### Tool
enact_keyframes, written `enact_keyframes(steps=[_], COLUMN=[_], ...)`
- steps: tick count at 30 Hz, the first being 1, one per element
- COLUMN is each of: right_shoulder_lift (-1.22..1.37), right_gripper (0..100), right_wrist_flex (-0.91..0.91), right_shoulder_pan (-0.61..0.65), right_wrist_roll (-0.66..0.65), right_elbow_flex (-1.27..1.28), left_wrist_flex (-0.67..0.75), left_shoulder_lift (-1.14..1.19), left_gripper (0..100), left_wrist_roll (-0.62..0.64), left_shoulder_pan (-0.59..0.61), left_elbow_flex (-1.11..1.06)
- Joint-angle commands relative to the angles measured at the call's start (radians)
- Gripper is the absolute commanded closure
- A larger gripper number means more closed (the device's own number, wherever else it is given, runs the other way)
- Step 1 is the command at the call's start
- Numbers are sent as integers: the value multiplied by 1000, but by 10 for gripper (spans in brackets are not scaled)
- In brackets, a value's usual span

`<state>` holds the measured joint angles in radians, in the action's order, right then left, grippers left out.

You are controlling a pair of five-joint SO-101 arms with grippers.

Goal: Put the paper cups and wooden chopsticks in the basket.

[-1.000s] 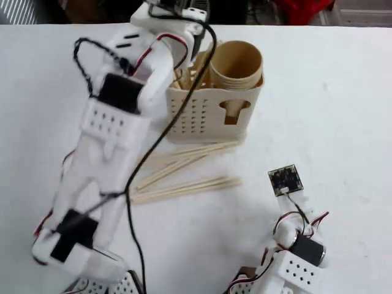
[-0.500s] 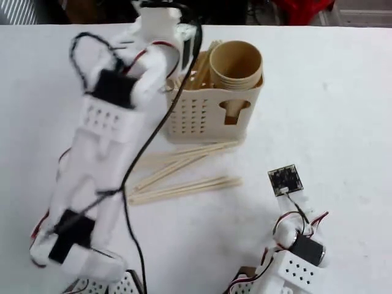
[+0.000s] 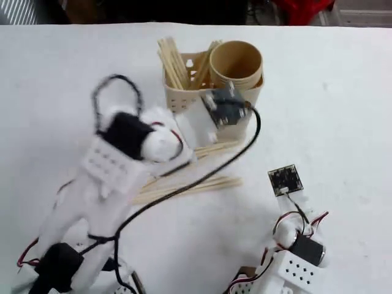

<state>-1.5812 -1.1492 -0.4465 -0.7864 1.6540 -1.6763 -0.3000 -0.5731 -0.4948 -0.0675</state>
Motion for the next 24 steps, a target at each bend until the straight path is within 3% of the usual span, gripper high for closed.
enact_keyframes(steps=[1, 5, 10, 24], right_shoulder_lift=[-7, -7, -7, -7], right_gripper=[981, 981, 981, 981], right_wrist_flex=[-7, -7, -7, -7], right_shoulder_pan=[-7, -7, -7, -7], right_wrist_roll=[3, 3, 3, 2], right_elbow_flex=[-3, -3, -3, -3], left_wrist_flex=[256, 597, 781, 718], left_shoulder_lift=[-2, 56, 251, 460], left_gripper=[964, 903, 880, 905], left_wrist_roll=[-60, -60, -121, -129], left_shoulder_pan=[-8, 31, 56, 73], left_elbow_flex=[-353, -597, -644, -437])
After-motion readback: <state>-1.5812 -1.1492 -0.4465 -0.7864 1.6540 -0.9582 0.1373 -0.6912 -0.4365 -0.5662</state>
